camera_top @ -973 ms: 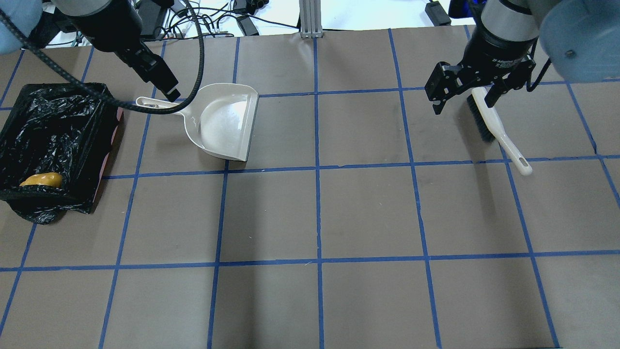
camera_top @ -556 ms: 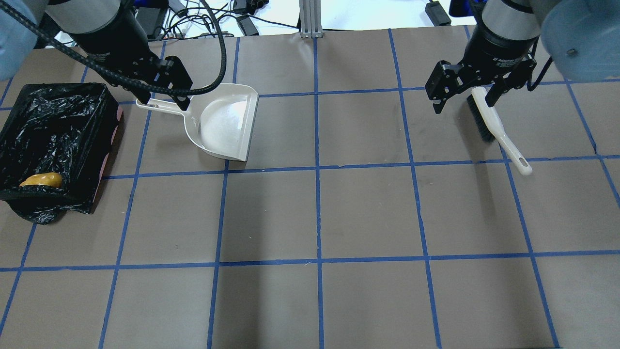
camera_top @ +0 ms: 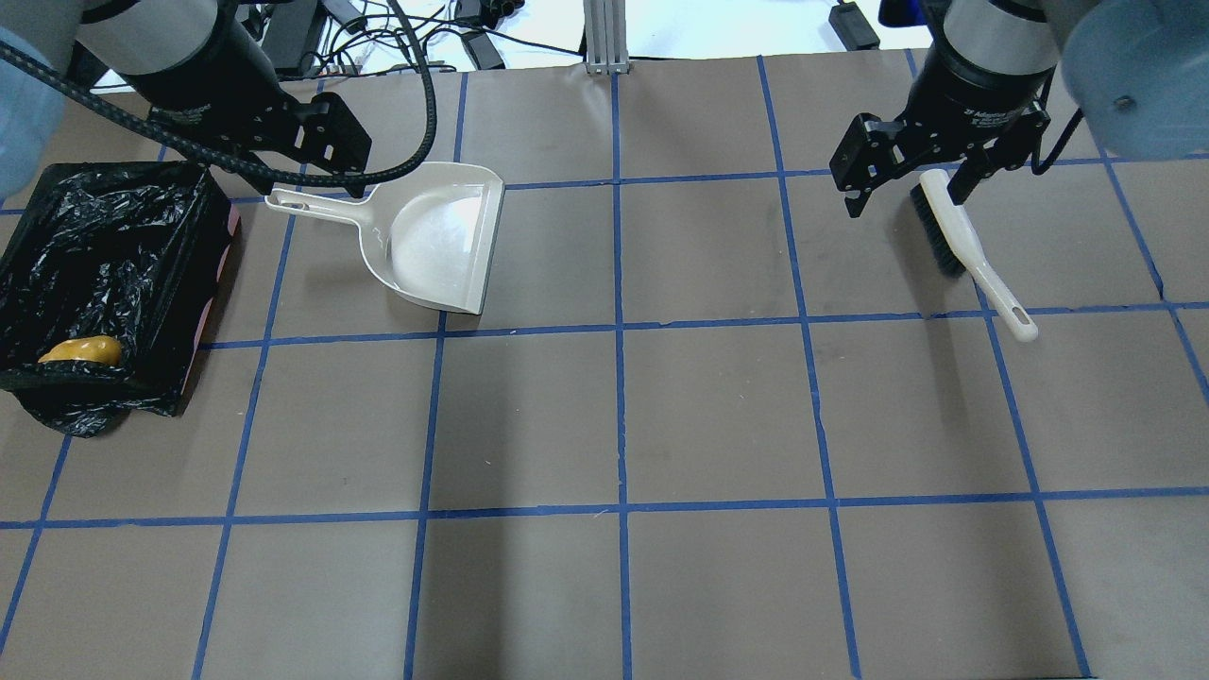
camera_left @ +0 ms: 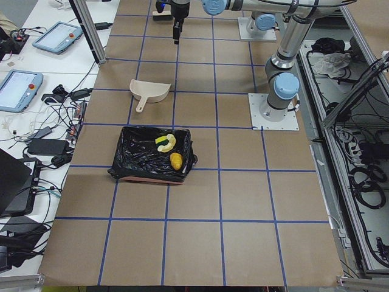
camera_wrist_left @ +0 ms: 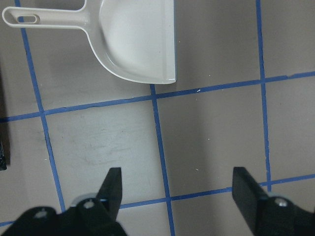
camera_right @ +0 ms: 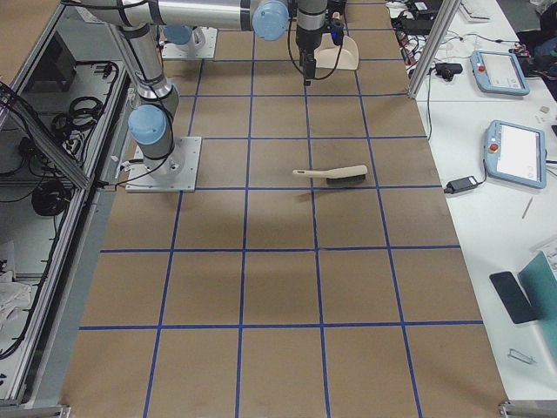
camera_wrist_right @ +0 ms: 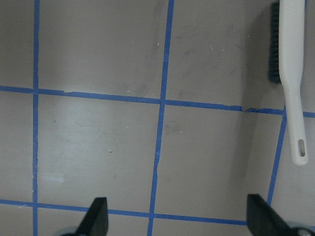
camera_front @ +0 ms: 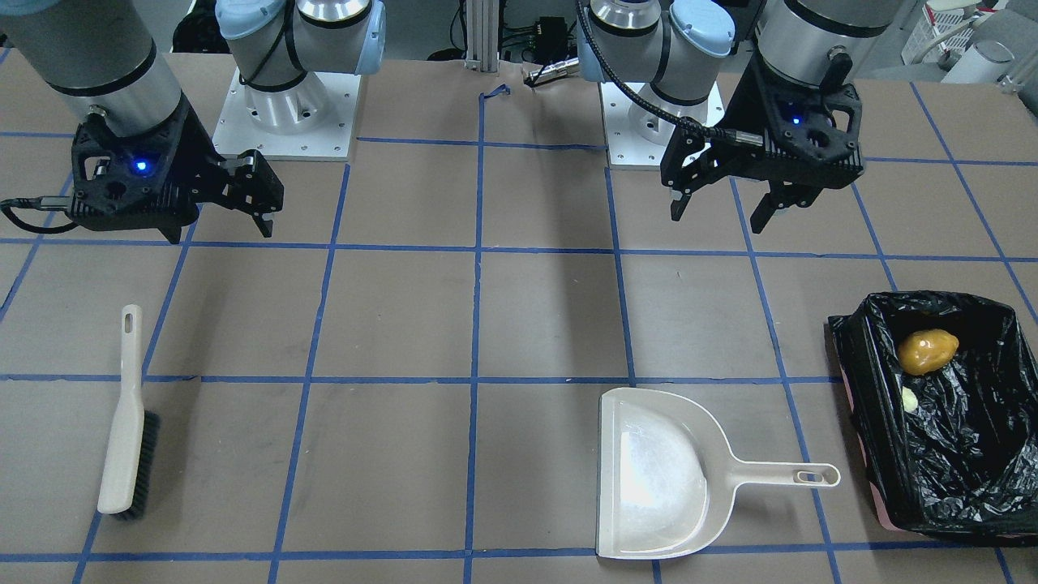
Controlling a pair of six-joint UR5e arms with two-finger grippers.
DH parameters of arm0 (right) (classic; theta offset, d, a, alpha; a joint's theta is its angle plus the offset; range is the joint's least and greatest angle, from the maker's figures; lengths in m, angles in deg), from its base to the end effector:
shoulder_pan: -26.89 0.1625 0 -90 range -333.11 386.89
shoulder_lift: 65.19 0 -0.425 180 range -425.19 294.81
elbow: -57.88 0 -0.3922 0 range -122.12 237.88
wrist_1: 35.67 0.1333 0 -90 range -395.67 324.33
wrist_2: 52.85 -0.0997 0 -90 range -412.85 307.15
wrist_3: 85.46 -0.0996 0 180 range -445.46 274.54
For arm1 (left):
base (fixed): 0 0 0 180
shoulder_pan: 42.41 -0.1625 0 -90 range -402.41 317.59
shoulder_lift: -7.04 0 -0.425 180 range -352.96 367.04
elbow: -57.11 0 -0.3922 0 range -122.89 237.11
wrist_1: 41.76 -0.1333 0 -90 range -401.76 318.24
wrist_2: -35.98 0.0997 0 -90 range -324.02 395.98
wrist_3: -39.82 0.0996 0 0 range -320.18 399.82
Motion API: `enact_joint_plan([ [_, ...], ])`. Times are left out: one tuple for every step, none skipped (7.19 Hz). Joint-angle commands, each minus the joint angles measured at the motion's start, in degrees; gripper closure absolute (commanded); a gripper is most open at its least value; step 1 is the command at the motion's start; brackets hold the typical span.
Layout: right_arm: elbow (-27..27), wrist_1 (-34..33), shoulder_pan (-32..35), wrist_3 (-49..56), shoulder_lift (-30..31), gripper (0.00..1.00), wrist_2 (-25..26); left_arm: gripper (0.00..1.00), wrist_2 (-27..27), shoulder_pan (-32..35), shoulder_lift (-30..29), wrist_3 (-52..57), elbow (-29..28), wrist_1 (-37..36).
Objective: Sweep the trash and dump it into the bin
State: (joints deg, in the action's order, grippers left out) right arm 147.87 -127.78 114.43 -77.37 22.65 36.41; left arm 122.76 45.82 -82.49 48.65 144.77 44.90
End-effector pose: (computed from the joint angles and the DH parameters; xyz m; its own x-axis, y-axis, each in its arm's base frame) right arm 0.1127 -0.5129 0.4728 -0.9951 -0.0981 -0.0129 -0.0981 0.9952 -0.0011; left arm -0.1234 -0.5021 0.5185 -0.9910 0.1280 0.0387 0.1229 0.9858 -0.1144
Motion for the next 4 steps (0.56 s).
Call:
enact_joint_plan([
  [0.0,-0.1,0.0,0.0,0.0,0.0,-0.1,0.0,-0.3,-0.2,0.9,0.2,2.2,-1.0],
  [0.0,-0.2,0.0,-0.1,0.0,0.0,-0.7,0.0,-0.3,-0.1,1.0,0.3,2.5,-1.0],
  [0.0,-0.2,0.0,-0.1,0.0,0.0,-0.1,0.0,-0.3,-0.2,0.9,0.3,2.5,-1.0],
  [0.0,-0.3,0.0,-0.1,0.0,0.0,-0.1,0.0,-0.3,-0.3,0.9,0.5,2.5,-1.1],
])
